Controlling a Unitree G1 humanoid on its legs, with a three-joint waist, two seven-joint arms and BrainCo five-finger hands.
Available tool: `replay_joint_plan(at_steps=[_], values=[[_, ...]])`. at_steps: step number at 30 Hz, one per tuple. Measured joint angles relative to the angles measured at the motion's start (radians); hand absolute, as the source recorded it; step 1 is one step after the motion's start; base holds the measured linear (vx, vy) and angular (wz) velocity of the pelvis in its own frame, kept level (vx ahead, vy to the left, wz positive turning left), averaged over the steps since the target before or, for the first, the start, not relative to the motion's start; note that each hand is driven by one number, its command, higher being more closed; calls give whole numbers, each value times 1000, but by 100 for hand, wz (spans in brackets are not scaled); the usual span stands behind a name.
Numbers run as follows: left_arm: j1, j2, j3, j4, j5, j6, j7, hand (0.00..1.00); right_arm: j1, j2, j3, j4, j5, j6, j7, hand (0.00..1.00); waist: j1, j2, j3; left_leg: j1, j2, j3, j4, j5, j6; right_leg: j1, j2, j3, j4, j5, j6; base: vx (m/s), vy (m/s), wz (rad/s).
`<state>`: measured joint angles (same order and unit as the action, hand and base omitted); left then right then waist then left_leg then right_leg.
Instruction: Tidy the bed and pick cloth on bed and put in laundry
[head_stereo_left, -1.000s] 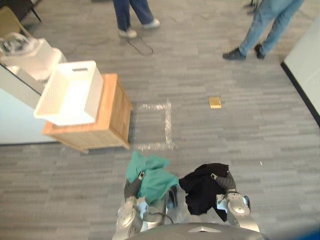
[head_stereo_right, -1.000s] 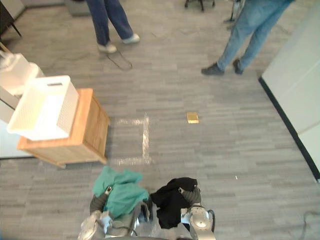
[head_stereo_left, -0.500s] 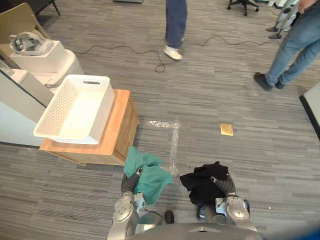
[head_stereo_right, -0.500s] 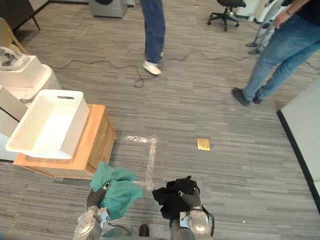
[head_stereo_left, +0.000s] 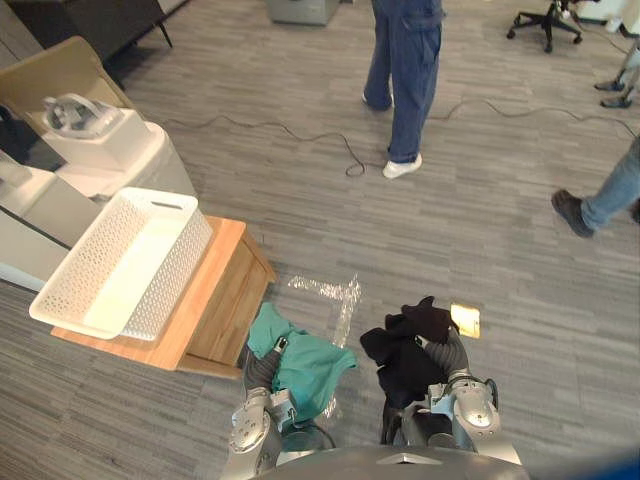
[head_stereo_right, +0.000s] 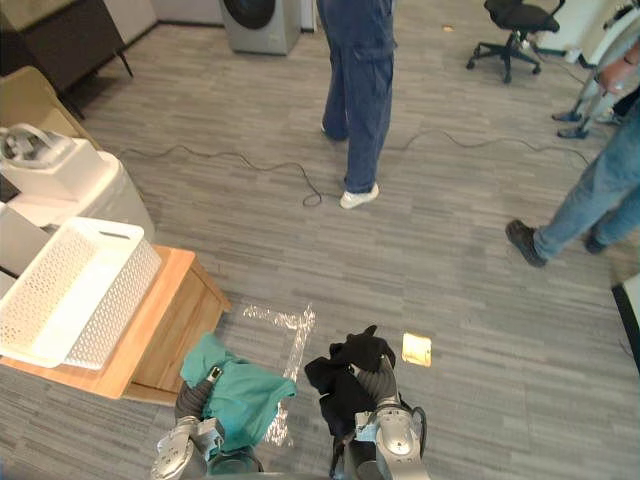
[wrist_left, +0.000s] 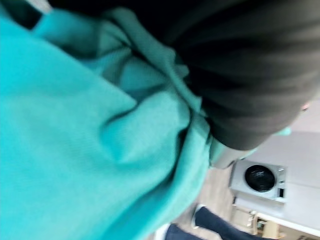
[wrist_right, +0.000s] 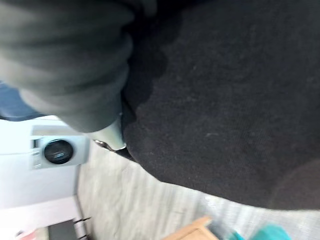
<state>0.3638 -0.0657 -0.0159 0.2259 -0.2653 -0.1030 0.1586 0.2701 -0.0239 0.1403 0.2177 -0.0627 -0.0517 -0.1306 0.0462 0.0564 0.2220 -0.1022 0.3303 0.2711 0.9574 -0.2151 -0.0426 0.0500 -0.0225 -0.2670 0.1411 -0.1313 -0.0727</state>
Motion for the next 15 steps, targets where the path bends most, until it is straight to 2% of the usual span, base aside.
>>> replay_joint_plan(at_steps=[1, 3, 6, 8, 9, 10, 11, 12, 13, 15], values=[[1, 0, 2, 0, -1, 0, 0, 100, -2, -7, -1, 21, 0, 1, 0, 100, 1, 4, -1, -41, -3, 25, -36, -17, -5, 30, -5, -25, -26, -4, 12, 262, -43, 56], [1, 0, 4, 2, -1, -1, 0, 100, -7, -30, -4, 72, -1, 4, 2, 100, 4, 6, -3, -83, -41, 65, -149, -41, -13, 71, -22, -73, -50, -19, 30, 263, -8, 76], [5, -2, 22, 4, 0, 0, 0, 100, -26, -71, -22, 129, -1, 15, 3, 100, 5, 10, -8, -108, -141, 172, -418, -34, -15, 137, -52, -166, -91, -36, 69, 308, 65, 85], [9, -2, 29, 7, 0, 0, -2, 100, -42, -83, -39, 150, -2, 20, 1, 100, 14, 11, -9, -106, -196, 238, -592, 34, 14, 161, -74, -211, -94, -55, 105, 382, 134, 81], [10, -2, 35, 15, 0, 0, -6, 100, -45, -83, -50, 158, -2, 24, -1, 100, 23, 11, -9, -98, -224, 289, -699, 103, 33, 189, -86, -241, -93, -72, 133, 333, 160, 78], [21, -5, 47, 25, 0, 1, -9, 100, -45, -79, -51, 172, -4, 25, -1, 100, 29, 5, -10, -73, -235, 350, -749, 198, 143, 232, -97, -261, -92, -91, 167, 339, 165, 78], [22, -6, 54, 35, 0, 5, -9, 100, -50, -72, -51, 184, -7, 26, -1, 100, 28, -8, -17, -61, -259, 359, -749, 187, 164, 250, -117, -273, -91, -95, 181, 362, 184, 74], [31, -8, 61, 37, 1, 11, -10, 100, -55, -64, -50, 195, -24, 26, 0, 100, 28, -31, -29, -55, -283, 383, -737, 171, 185, 259, -140, -283, -74, -83, 203, 389, 209, 73], [34, -7, 61, 36, 2, 12, -22, 100, -64, -55, -50, 194, -40, 26, 1, 100, 28, -38, -32, -51, -297, 373, -729, 142, 206, 254, -157, -281, -21, -70, 224, 466, 283, 84], [33, -1, 62, 36, 3, 16, -36, 100, -78, -31, -52, 194, -41, 26, 9, 100, 28, -58, -35, -22, -333, 341, -752, 116, 209, 224, -197, -269, 135, -67, 228, 419, 273, 74]])
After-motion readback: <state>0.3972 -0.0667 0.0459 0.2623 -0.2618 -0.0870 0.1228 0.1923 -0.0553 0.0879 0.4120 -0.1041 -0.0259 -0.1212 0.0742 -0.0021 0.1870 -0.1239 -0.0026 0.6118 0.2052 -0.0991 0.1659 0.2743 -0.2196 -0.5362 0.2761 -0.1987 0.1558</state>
